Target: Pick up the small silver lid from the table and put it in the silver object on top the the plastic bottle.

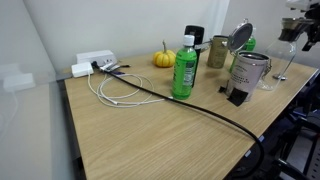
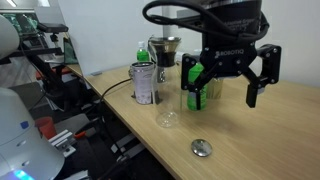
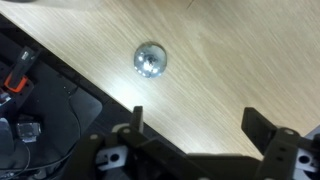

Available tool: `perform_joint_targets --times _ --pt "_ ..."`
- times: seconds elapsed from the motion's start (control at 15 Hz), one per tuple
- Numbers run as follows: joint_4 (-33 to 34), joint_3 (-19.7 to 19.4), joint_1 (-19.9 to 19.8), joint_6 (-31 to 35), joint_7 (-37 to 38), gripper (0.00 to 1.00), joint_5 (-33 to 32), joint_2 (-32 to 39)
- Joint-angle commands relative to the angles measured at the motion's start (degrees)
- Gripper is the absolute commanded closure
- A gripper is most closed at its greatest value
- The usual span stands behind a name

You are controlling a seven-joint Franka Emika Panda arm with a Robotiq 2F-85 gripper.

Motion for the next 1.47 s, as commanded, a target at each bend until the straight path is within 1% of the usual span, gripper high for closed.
perform_joint_targets --times 0.0,0.2,0.6,0.73,0.8,0.87,1.13,1.4 --pt "-1.01 -3.43 2.88 5.32 4.55 0.0 1.43 3.31" --pt "-1.38 -5.86 4.79 8.77 8.15 0.0 2.79 5.94" --pt "-1.18 -9.08 7.59 11.56 12.27 0.0 6.8 9.72" --pt "-1.25 -9.66 8.35 11.72 12.79 0.04 8.13 10.5" --pt "-1.29 -9.87 8.71 11.71 12.8 0.03 8.82 10.82" --pt "-1.24 -10.04 9.06 11.64 12.73 0.05 9.56 11.15" --pt "-1.02 -9.94 10.62 11.07 11.44 0.04 13.23 12.0" --pt "-0.93 -10.12 11.67 10.74 11.8 0.02 13.86 13.27"
